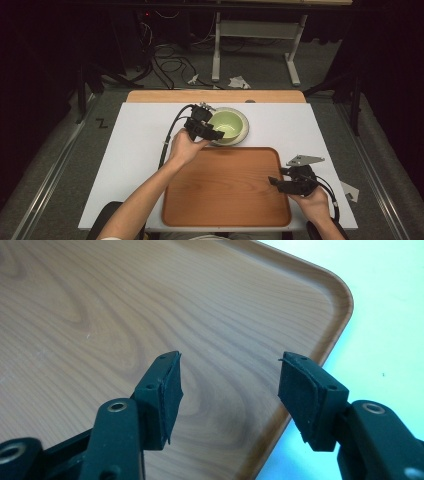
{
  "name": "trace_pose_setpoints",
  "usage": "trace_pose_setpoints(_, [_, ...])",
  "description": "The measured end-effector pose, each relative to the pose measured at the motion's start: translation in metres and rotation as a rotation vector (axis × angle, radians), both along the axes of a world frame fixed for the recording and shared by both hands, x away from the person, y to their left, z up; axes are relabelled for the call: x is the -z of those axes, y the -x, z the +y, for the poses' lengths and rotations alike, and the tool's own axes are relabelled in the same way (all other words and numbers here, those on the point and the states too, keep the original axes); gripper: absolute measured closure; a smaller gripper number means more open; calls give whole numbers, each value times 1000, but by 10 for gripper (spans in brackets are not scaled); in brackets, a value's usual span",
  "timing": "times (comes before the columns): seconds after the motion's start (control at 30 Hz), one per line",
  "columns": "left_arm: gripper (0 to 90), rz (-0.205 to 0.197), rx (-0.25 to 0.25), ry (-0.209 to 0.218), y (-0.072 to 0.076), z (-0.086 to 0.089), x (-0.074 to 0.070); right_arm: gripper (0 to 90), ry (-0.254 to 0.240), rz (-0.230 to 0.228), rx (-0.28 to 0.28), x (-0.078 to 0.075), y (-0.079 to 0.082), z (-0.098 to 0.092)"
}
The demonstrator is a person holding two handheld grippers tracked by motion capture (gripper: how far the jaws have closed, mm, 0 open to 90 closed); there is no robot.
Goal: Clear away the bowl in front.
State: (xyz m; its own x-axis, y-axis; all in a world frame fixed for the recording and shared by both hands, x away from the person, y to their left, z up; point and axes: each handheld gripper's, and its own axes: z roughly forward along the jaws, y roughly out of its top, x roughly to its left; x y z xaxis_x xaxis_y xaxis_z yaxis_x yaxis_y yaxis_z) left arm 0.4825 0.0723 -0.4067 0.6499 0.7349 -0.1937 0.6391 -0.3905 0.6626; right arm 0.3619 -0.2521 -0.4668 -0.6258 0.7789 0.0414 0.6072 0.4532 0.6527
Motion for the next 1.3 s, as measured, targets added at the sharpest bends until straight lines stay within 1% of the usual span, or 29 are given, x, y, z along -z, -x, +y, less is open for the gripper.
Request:
trace_pose_setpoints(0.03, [454,-8,-6,-18,-4,0,-1,429,-2,-2,-1,0,0,0])
trace_pose_setpoints(0.13, [455,-7,-14,-19,-8,-1,-2,429,1,-2,-4,0,0,0])
trace_pose_setpoints(0.17, [455,-8,-21,-34,-13,-2,-2,429,-1,0,-4,0,0,0])
trace_pose_setpoints(0.33, [455,-3,-43,-44,-23,-3,0,428,-1,-4,1,0,0,1])
trace_pose_setpoints(0.47, [456,18,-63,-67,-32,-3,7,428,0,-6,-4,0,0,0])
trace_pose_setpoints(0.5, [456,18,-63,-67,-32,-3,7,428,0,-6,-4,0,0,1])
trace_pose_setpoints(0.57, [456,32,-81,-66,-39,-1,10,428,3,-6,-7,1,0,1])
trace_pose_setpoints(0.73, [458,61,-110,-77,-50,-2,17,429,7,-3,-8,1,0,2])
trace_pose_setpoints(0.77, [459,67,-114,-76,-52,-2,19,429,0,-5,-3,0,0,2])
trace_pose_setpoints(0.87, [464,81,-135,-70,-57,-5,25,429,0,-5,-7,0,1,2])
trace_pose_setpoints(0.93, [463,77,-148,-92,-59,-6,29,429,1,-6,-7,0,1,2])
trace_pose_setpoints(1.03, [476,107,-167,-83,-65,-4,36,429,1,-8,-11,0,1,1])
trace_pose_setpoints(1.13, [486,115,-179,-87,-67,-3,39,429,3,-6,-12,0,1,2])
trace_pose_setpoints(1.17, [486,120,-184,-89,-69,-3,42,429,2,-9,-16,0,1,2])
trace_pose_setpoints(1.23, [506,144,-195,-77,-72,-3,47,429,0,-6,-13,0,1,1])
trace_pose_setpoints(1.3, [528,147,-208,-82,-74,-3,49,429,0,-4,-10,0,1,2])
